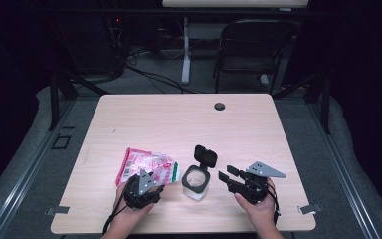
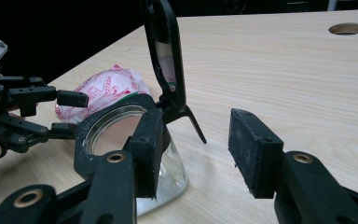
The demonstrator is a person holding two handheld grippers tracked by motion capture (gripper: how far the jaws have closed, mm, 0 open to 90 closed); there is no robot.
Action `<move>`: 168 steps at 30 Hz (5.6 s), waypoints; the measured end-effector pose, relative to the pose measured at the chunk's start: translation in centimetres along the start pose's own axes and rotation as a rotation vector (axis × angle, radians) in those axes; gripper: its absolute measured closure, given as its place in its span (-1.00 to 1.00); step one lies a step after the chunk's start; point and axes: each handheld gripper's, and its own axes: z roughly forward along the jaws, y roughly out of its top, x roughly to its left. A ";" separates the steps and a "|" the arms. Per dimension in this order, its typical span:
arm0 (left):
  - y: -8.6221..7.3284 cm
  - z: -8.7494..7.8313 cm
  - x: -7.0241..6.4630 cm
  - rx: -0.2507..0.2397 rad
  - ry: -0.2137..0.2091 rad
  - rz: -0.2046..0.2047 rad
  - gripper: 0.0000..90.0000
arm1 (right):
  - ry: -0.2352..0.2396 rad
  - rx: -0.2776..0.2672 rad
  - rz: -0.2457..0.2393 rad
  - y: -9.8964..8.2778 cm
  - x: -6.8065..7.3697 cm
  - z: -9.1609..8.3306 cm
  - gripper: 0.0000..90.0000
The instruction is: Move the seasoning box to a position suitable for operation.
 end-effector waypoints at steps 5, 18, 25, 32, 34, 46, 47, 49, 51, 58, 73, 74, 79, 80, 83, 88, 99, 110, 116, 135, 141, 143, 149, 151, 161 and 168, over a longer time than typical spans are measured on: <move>0.3 0.6 -0.1 -0.002 0.006 0.012 -0.08 | -0.017 -0.004 0.009 -0.3 -0.1 -0.6 0.22; 0.7 0.4 0.1 -0.011 -0.004 0.007 0.63 | -0.020 -0.003 0.008 -0.5 0.1 -0.7 0.22; 0.7 0.0 1.7 -0.025 -0.062 -0.101 0.97 | -0.018 -0.002 0.011 -0.5 0.1 -0.8 0.22; 0.8 -0.5 3.1 -0.040 -0.100 -0.183 1.00 | -0.014 0.001 0.005 -0.5 0.1 -0.7 0.22; 0.9 -0.8 3.3 -0.039 -0.101 -0.184 1.00 | -0.012 0.001 0.005 -0.5 0.1 -0.7 0.22; 2.0 -4.3 5.8 -0.121 -0.035 -0.189 1.00 | -0.015 0.013 0.001 -0.5 0.2 -0.6 0.22; 2.0 -4.6 6.1 -0.125 -0.028 -0.188 1.00 | -0.012 0.009 0.005 -0.6 0.2 -0.5 0.22; 2.2 -5.1 6.6 -0.135 -0.019 -0.192 1.00 | -0.012 0.011 0.008 -0.6 0.2 -0.5 0.22; 2.4 -5.6 7.1 -0.148 -0.008 -0.198 1.00 | -0.012 0.013 0.006 -0.6 0.2 -0.5 0.22; 3.5 -7.2 8.4 -0.187 0.023 -0.199 1.00 | -0.013 0.016 0.003 -0.6 0.2 -0.5 0.22; 6.0 -9.0 7.8 -0.248 0.003 -0.164 1.00 | -0.030 -0.005 -0.027 -0.6 0.1 -0.5 0.20; 6.1 -9.0 7.7 -0.251 -0.004 -0.164 1.00 | -0.028 0.001 -0.035 -0.6 0.0 -0.5 0.20; 7.0 -8.6 6.5 -0.266 -0.054 -0.144 1.00 | -0.021 0.008 -0.055 -0.7 0.0 -0.2 0.20; 7.1 -8.6 6.3 -0.267 -0.062 -0.140 1.00 | -0.026 0.017 -0.061 -0.6 0.0 -0.2 0.19; 7.3 -8.6 6.0 -0.277 -0.088 -0.140 1.00 | -0.038 0.019 -0.058 -0.7 -0.1 -0.2 0.19; 7.4 -8.7 5.2 -0.301 -0.159 -0.145 1.00 | -0.038 0.017 -0.039 -0.7 -0.4 -0.2 0.19; 4.3 -9.1 4.3 -0.298 -0.211 -0.181 1.00 | 0.012 0.012 -0.038 -0.5 -0.3 -0.4 0.22; 0.7 -8.3 4.7 -0.263 -0.232 -0.224 1.00 | 0.057 0.007 -0.065 1.5 0.8 -1.3 0.21; 0.1 -8.1 4.9 -0.280 -0.250 -0.262 1.00 | 0.074 -0.016 -0.086 2.8 2.1 -1.5 0.19; -0.4 -8.2 5.2 -0.287 -0.263 -0.290 1.00 | 0.182 -0.035 -0.151 5.8 6.1 -0.1 0.15; -0.4 -8.1 5.0 -0.296 -0.245 -0.290 1.00 | 0.215 -0.021 -0.170 5.8 7.3 1.1 0.15; -0.4 -8.1 5.0 -0.295 -0.245 -0.290 1.00 | 0.219 -0.019 -0.173 5.8 7.4 1.3 0.15; -0.3 -8.2 5.0 -0.283 -0.269 -0.282 1.00 | 0.243 0.016 -0.209 5.9 8.5 2.4 0.18; -0.3 -8.1 4.8 -0.293 -0.255 -0.282 1.00 | 0.250 0.038 -0.225 5.8 8.8 2.8 0.20; -0.1 -7.7 4.3 -0.290 -0.268 -0.275 1.00 | 0.307 0.086 -0.237 5.3 9.9 4.8 0.16; 0.1 -7.4 3.8 -0.286 -0.282 -0.266 1.00 | 0.359 0.083 -0.221 5.0 10.7 5.2 0.13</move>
